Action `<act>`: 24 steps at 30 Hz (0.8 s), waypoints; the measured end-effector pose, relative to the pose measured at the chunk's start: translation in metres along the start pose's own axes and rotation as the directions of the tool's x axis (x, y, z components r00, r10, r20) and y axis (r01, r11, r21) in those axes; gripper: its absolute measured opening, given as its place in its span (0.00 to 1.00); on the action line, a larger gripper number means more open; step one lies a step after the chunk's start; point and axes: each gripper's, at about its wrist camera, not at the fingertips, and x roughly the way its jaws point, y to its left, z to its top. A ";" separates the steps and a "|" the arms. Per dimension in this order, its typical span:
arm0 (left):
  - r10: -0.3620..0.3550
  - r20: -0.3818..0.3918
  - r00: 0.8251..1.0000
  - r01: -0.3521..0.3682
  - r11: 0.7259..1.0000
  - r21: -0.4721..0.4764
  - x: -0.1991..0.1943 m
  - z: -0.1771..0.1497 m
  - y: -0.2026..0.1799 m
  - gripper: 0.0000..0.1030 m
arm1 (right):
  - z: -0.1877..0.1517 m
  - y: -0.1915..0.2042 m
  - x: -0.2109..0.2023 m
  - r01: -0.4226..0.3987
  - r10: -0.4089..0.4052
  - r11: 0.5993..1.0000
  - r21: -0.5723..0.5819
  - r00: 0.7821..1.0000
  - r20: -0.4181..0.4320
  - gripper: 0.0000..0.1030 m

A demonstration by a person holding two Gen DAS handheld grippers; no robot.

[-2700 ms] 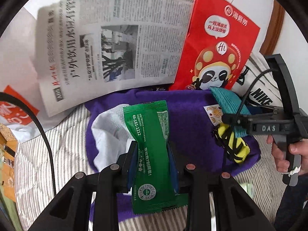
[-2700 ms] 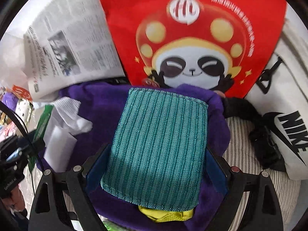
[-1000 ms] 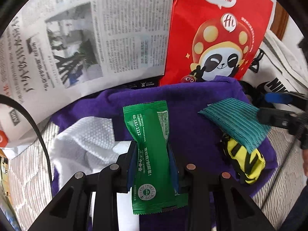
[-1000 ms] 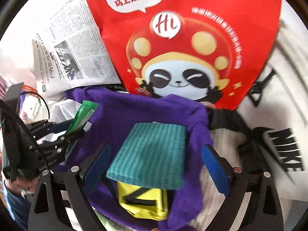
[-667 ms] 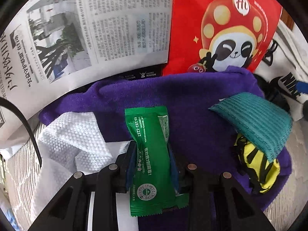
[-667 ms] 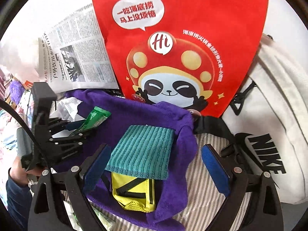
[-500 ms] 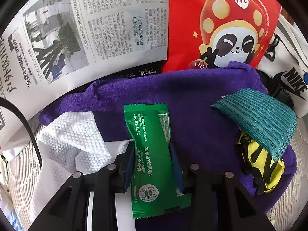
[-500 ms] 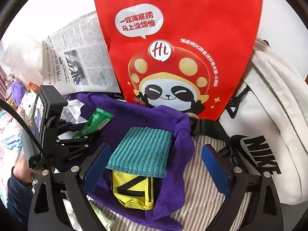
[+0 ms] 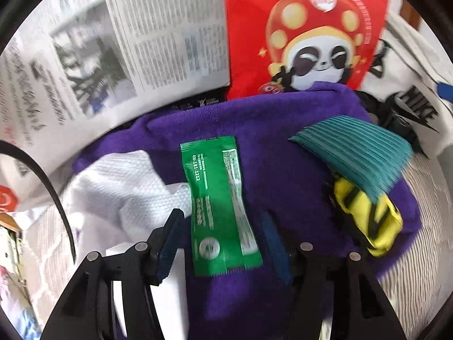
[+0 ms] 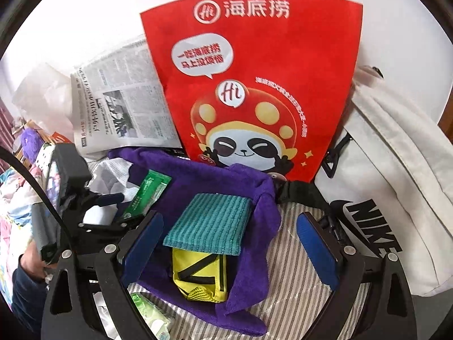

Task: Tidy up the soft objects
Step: 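Release the green packet onto the towel with the left tool while the right releases the teal cloth, then grasp the black watch strap on the bed with the left tool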

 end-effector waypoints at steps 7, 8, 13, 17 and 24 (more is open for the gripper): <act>0.057 0.122 0.991 -0.068 0.994 0.091 -0.068 -0.030 -0.013 0.67 | -0.001 0.012 -0.015 0.002 -0.002 1.000 -0.021 1.000 0.029 0.92; 0.052 0.129 0.990 -0.064 0.994 0.089 -0.074 -0.032 -0.014 0.67 | -0.001 0.014 -0.017 0.003 -0.002 1.000 -0.023 0.999 0.034 0.92; 0.075 0.166 0.983 -0.086 0.995 0.059 -0.083 -0.029 0.002 0.67 | -0.002 0.017 -0.022 0.016 -0.015 1.000 -0.027 0.999 0.043 0.92; -0.017 0.201 0.979 0.022 1.000 -0.022 -0.086 -0.026 0.024 0.67 | -0.002 0.012 -0.028 -0.003 0.002 1.000 0.002 0.998 0.060 0.92; -0.005 0.207 0.978 0.024 0.996 -0.091 -0.098 -0.027 0.050 0.67 | -0.002 0.009 -0.025 0.019 -0.020 1.000 0.012 0.999 0.048 0.92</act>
